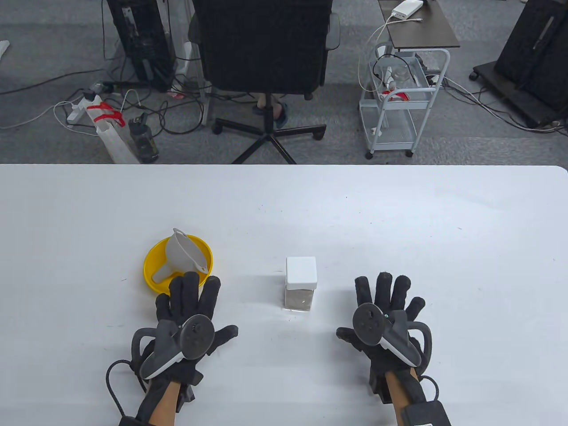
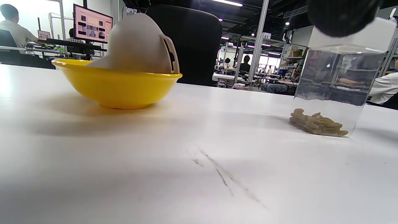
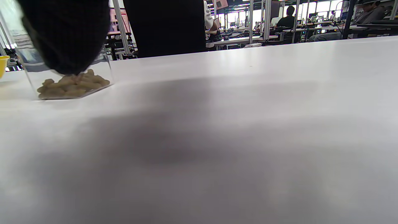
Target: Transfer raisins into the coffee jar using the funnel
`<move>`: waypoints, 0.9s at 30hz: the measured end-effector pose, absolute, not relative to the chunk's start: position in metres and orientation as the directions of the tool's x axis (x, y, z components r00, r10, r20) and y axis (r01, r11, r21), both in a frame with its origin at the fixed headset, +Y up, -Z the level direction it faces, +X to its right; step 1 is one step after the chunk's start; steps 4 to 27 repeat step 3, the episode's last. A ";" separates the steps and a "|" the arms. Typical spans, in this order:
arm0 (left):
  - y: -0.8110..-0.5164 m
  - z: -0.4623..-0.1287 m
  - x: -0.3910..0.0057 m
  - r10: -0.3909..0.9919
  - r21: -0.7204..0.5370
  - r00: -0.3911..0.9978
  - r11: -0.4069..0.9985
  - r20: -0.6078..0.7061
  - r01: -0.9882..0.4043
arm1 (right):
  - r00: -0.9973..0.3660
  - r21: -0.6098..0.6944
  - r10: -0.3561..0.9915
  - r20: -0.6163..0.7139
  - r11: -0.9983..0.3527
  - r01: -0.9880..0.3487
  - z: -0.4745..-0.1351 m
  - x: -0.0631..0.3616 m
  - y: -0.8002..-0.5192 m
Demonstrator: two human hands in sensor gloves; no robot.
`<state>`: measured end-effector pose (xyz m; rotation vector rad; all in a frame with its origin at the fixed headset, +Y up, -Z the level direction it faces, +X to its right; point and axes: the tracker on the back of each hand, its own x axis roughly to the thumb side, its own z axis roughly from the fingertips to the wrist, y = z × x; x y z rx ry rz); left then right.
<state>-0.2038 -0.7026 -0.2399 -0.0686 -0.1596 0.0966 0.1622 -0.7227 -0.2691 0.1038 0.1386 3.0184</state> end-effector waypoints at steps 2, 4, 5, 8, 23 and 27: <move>-0.703 -0.240 -0.204 0.102 -0.075 0.983 0.993 0.155 -0.091 | -0.990 0.097 0.122 0.066 -0.989 -0.115 -0.269 0.162 -0.723; -0.703 -0.240 -0.204 0.101 -0.076 0.983 0.993 0.155 -0.090 | -0.991 0.098 0.120 0.068 -0.989 -0.113 -0.269 0.162 -0.723; -0.703 -0.240 -0.204 0.101 -0.076 0.983 0.993 0.155 -0.090 | -0.991 0.098 0.120 0.068 -0.989 -0.113 -0.269 0.162 -0.723; -0.703 -0.240 -0.204 0.101 -0.076 0.983 0.993 0.155 -0.090 | -0.991 0.098 0.120 0.068 -0.989 -0.113 -0.269 0.162 -0.723; -0.703 -0.240 -0.204 0.101 -0.076 0.983 0.993 0.155 -0.090 | -0.991 0.098 0.120 0.068 -0.989 -0.113 -0.269 0.162 -0.723; -0.703 -0.240 -0.204 0.101 -0.076 0.983 0.993 0.155 -0.090 | -0.991 0.098 0.120 0.068 -0.989 -0.113 -0.269 0.162 -0.723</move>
